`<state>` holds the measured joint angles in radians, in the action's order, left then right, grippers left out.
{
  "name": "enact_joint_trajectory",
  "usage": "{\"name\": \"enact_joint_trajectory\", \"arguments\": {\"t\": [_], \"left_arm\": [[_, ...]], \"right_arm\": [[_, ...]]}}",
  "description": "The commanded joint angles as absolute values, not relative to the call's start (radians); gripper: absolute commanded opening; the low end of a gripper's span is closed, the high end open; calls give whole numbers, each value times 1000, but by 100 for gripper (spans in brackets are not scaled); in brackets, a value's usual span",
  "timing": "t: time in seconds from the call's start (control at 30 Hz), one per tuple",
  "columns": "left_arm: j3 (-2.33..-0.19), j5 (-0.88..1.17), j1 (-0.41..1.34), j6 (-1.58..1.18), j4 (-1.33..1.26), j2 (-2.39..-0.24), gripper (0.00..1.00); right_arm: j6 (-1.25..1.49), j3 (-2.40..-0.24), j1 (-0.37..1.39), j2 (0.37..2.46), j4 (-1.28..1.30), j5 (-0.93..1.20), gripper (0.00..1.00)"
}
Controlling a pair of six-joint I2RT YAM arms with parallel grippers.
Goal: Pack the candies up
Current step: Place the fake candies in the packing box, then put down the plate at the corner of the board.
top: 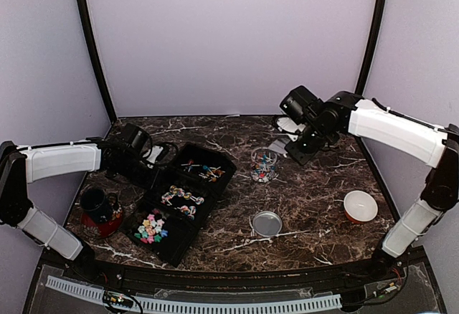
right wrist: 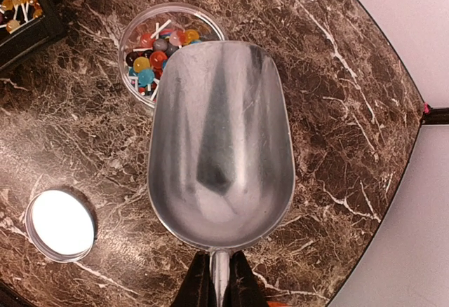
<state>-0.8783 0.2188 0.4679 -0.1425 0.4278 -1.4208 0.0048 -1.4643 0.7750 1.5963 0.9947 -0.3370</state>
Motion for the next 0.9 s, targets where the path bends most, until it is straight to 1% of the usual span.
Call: {"name": "enact_joint_trajectory", "arguments": {"t": [0.0,0.17,0.27,0.47,0.53,0.67,0.77,0.87], "left_arm": [[-886,259,458,-162,382,-1381,0],[-889,259,450,-162,382,-1381,0],[-888,259,447,-162,381,-1378,0],[-887,251,446,-160,383,-1376,0],[-886,244,444,-157,382,-1376,0],[-890,238,431,-152,374,-1395,0],[-942,235,410,-144,415,-1435,0],[-1012,185,406,-141,456,-1476,0]], "right_arm": [[-16,-1454,769,1546,955,-332,0],[-69,-1410,805,1504,937,-324,0],[-115,-1359,852,1462,867,-408,0],[-216,-1182,935,1334,572,-512,0],[-235,-1083,948,1293,466,-541,0],[-237,-969,954,1228,282,-589,0],[-207,-911,954,1197,178,-597,0],[-182,-890,954,1193,160,-605,0]]}}
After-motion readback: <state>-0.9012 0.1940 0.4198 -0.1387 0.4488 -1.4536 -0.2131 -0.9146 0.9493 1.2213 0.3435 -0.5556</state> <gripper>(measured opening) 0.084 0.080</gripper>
